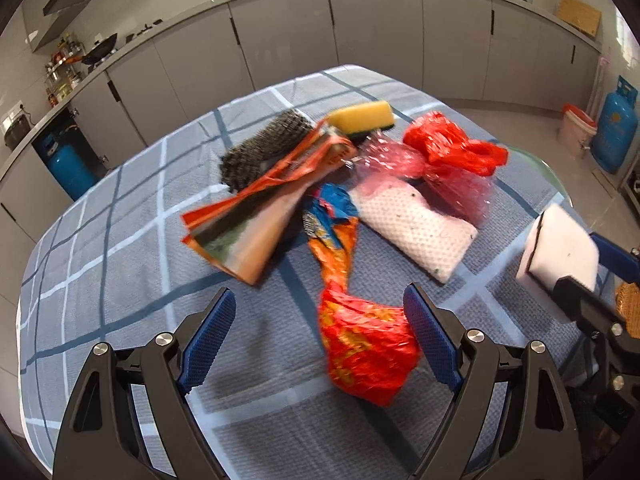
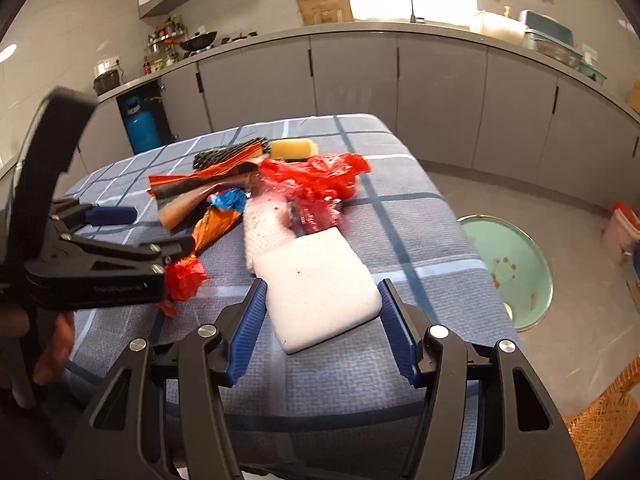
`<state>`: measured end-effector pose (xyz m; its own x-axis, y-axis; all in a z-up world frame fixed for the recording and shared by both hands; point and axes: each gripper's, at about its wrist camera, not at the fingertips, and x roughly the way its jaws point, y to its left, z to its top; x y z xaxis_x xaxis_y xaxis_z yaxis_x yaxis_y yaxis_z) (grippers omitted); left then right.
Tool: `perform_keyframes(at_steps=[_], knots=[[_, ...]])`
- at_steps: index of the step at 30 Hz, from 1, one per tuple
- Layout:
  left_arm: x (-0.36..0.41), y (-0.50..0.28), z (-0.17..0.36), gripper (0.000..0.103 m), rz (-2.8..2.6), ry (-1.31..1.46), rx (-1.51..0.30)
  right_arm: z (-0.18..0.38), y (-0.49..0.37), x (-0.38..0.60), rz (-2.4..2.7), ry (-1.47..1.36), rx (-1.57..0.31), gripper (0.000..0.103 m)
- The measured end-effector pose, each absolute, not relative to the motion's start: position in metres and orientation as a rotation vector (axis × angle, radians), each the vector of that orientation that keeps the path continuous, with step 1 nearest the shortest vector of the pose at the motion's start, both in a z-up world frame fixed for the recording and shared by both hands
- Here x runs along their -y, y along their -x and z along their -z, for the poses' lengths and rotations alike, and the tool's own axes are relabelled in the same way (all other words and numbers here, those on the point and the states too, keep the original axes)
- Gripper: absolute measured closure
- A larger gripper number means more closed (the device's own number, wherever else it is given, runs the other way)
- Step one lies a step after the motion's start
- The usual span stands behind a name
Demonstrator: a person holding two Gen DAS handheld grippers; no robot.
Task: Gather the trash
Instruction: 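Grasp the white foam block with the right tool while the left tool grasps the orange snack wrapper, then carry the foam block and snack wrapper toward the green basin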
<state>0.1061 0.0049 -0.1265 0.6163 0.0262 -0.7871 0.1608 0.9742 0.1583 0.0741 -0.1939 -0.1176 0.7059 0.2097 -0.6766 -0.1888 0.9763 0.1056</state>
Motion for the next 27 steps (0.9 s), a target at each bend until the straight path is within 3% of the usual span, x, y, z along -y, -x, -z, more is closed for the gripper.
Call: perform_keyframes(at_steps=[3,12,16,27], knots=[[0.004,-0.11,0.14,0.02,0.094,-0.234,-0.939,0.118,-0.073,0.199,-0.211,-0.038,-0.757,0.046],[-0.002,-0.104,0.154,0.072,0.131,-0.214,-0.999,0.121,-0.073,0.197,-0.222,-0.04,-0.765,0.045],[-0.009,-0.095,0.144,0.077,0.123,-0.214,-0.975,0.116,-0.07,0.197,-0.217,-0.036,-0.743,0.046],[-0.011,-0.065,0.084,0.077,0.082,-0.249,-0.799,0.097,-0.059,0.195,-0.207,-0.024,-0.676,0.046]])
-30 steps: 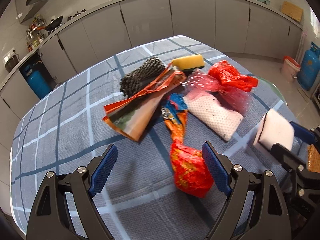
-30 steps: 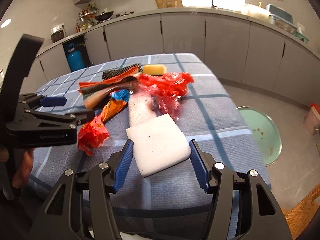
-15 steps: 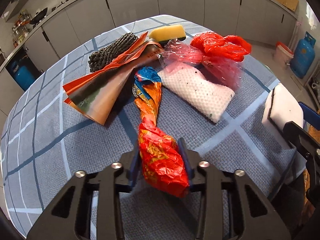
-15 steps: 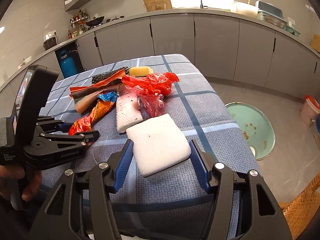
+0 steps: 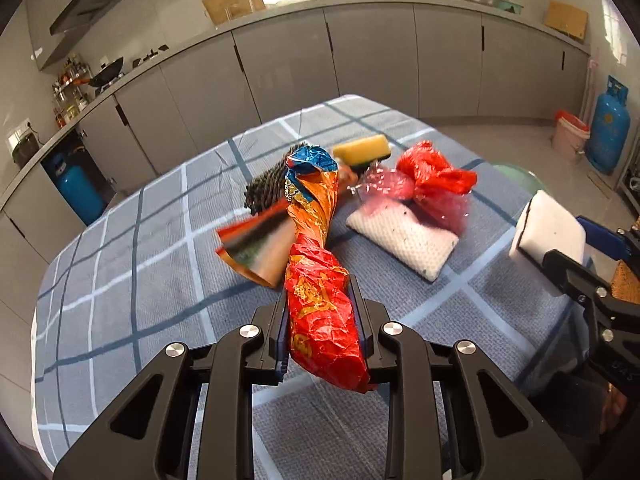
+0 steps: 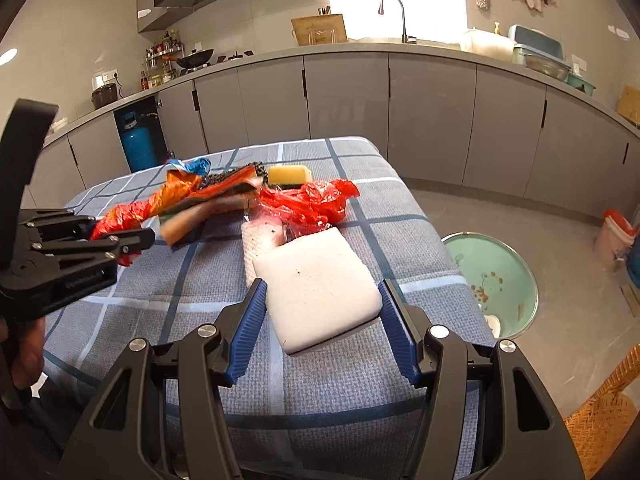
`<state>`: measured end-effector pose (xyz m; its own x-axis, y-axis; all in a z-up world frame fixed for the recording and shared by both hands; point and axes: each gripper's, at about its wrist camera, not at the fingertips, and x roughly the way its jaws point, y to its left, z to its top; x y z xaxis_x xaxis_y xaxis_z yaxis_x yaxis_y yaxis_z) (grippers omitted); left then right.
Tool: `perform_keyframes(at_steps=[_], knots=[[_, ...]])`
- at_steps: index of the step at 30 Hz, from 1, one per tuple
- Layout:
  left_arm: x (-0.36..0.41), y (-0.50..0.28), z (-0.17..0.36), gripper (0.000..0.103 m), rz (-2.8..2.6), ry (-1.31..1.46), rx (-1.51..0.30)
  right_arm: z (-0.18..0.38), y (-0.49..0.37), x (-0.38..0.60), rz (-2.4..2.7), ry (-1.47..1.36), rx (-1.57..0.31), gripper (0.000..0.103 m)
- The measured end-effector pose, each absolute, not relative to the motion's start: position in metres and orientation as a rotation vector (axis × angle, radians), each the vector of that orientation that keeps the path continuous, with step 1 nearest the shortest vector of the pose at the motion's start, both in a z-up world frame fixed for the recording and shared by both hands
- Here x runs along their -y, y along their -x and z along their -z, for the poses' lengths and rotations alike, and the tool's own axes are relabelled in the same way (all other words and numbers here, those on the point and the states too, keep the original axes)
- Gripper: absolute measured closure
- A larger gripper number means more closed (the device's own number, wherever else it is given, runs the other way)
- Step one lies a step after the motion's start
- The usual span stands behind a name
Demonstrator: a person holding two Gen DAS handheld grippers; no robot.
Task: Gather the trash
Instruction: 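Carry the foam block and snack wrapper toward the green basin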
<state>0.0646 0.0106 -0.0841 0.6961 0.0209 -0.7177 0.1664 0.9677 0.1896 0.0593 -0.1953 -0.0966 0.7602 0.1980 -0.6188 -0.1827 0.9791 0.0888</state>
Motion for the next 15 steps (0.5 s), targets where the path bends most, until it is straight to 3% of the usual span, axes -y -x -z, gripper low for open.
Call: perform_keyframes(at_steps=[15], knots=[[0.023,-0.071,0.035,0.078,0.126,-0.278,-0.649,0.073,-0.056,0.228,-0.116,-0.061,-0.605,0.046]])
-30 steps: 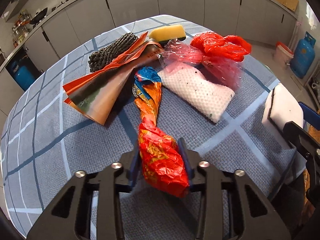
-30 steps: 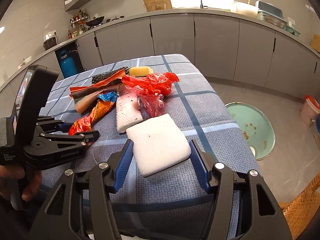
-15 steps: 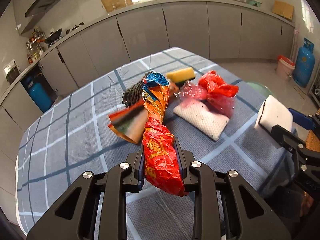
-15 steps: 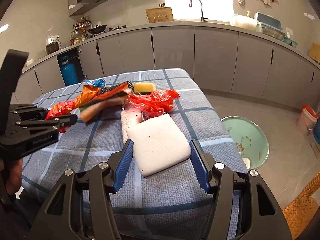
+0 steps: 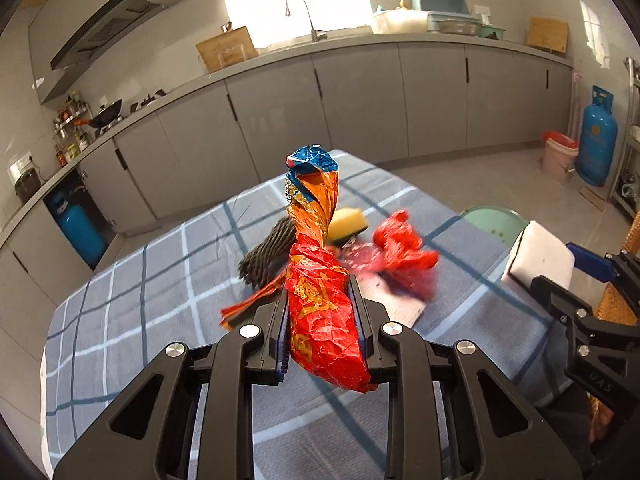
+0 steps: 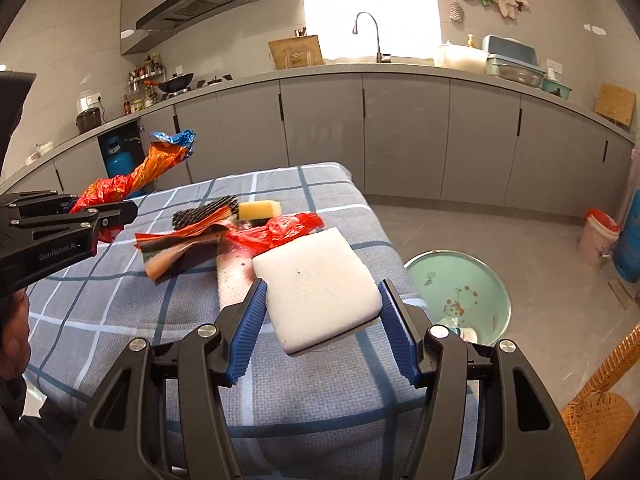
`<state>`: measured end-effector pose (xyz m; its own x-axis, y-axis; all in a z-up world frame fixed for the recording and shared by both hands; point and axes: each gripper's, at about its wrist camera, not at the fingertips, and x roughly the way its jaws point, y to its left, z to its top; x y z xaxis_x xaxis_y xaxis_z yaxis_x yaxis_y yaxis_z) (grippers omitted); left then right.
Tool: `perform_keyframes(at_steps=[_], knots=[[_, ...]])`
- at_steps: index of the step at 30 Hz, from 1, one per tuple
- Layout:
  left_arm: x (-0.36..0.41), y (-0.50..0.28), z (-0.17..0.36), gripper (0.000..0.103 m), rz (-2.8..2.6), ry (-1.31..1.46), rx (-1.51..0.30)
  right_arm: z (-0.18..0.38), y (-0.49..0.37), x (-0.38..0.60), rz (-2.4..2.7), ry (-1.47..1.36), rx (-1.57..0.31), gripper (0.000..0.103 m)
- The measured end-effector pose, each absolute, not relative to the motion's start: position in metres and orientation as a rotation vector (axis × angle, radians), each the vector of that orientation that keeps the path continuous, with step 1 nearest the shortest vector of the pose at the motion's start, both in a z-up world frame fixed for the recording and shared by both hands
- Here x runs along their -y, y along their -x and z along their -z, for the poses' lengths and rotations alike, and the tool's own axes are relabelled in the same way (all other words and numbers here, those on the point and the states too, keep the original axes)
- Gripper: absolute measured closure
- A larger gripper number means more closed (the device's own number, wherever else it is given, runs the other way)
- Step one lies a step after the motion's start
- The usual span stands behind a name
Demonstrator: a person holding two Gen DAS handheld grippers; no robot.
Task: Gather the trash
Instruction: 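Carry the foam block and snack wrapper toward the green basin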
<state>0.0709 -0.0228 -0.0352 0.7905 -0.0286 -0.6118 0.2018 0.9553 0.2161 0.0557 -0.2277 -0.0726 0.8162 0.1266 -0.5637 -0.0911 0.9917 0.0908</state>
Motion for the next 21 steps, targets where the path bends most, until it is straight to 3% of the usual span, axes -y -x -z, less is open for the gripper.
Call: perform_keyframes(at_steps=[21], knots=[[0.111,-0.104,0.02,0.078,0.296,-0.324,-0.572,0.049,-0.075,0.304,0.073,-0.097,-0.531,0.045]])
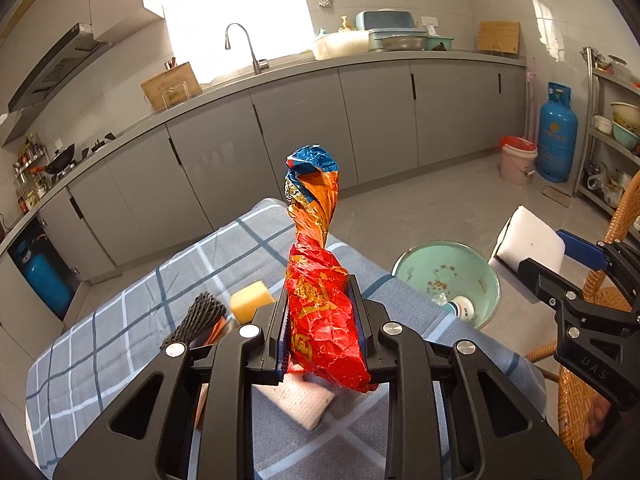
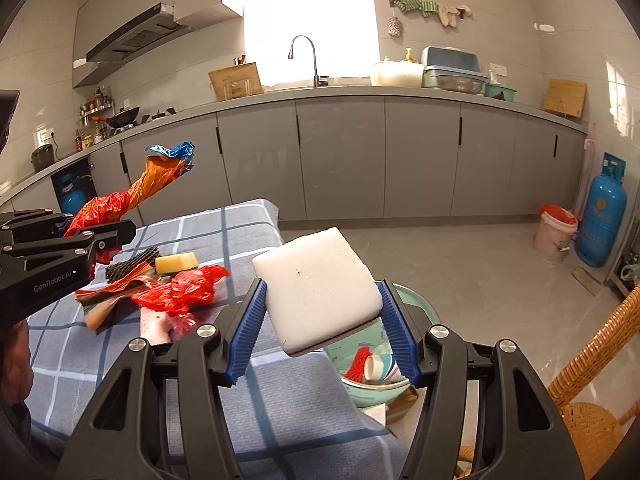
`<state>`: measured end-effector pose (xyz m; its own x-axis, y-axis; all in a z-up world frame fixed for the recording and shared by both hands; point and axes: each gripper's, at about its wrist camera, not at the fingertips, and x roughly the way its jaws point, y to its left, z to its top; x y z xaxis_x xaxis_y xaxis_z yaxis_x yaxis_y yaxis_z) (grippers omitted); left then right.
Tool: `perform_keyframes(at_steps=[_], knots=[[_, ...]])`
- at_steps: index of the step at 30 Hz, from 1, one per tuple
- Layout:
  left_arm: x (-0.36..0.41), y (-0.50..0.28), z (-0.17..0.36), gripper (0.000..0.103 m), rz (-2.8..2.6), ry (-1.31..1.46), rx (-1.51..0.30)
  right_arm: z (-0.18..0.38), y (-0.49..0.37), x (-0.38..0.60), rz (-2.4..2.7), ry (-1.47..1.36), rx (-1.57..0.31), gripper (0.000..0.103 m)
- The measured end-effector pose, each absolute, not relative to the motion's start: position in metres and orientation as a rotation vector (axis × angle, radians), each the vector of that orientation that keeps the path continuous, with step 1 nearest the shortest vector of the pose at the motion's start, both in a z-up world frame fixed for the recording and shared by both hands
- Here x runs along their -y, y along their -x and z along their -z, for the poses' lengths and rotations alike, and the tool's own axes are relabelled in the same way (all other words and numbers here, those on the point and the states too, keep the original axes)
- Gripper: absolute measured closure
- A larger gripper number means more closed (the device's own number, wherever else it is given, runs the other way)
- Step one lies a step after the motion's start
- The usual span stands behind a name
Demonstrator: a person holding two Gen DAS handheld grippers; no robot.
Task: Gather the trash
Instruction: 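Carry the foam block and snack wrapper toward the green basin, then open the right tool over the basin to drop the foam block while the left tool drops the wrapper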
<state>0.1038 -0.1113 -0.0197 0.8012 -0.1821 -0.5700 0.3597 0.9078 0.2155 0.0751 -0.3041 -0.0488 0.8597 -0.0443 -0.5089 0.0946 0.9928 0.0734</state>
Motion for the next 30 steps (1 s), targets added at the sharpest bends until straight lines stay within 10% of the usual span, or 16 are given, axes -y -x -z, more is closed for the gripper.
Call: perform_keyframes(at_steps=[30], knots=[[0.182,-0.156,0.049,0.077,0.365,-0.379,-0.62,0.069,-0.12,0.364,0.16,-0.148,-0.548,0.045]])
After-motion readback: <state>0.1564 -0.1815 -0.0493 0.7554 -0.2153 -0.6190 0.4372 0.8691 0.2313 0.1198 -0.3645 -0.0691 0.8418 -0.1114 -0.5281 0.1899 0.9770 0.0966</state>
